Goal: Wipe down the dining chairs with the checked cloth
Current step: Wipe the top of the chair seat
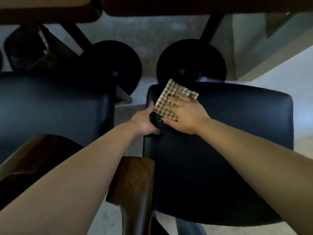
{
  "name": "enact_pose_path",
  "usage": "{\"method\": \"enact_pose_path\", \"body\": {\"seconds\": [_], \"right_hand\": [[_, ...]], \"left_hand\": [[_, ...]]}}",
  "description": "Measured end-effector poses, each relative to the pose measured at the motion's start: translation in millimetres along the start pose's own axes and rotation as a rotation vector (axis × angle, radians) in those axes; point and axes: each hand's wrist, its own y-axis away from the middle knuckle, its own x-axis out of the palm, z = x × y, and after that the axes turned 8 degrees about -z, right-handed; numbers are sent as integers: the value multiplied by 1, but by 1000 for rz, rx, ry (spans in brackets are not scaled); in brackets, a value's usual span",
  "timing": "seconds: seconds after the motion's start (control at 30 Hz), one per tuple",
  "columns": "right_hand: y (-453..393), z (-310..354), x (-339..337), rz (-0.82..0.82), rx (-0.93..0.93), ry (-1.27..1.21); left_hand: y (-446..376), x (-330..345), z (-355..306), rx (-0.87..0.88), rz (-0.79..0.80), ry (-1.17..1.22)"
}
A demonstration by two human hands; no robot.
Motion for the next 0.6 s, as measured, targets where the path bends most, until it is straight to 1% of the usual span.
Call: {"method": "enact_pose_path", "body": {"seconds": [0.07,0.13,0.27,0.33,0.43,0.53,0.6], "right_hand": [[-5,2,18,-70,52,-31],[-12,6,29,-121,62,-9],[-25,3,46,-189,20,54],[-38,-4,46,-165,-5,84],[-51,-3,39,-137,19,61],[-35,2,41,-248,74,-21],[-19,4,48,-287,57,-25]], "left_hand": [[-6,9,5,39,17,-92],[-7,17,9,71,-42,-126],[-13,24,16,101,-115,-131],[-14,25,17,108,-134,-109],[-14,25,19,110,-161,-75],[-12,26,21,81,-174,-66],[-12,27,21,78,-177,-69]]}}
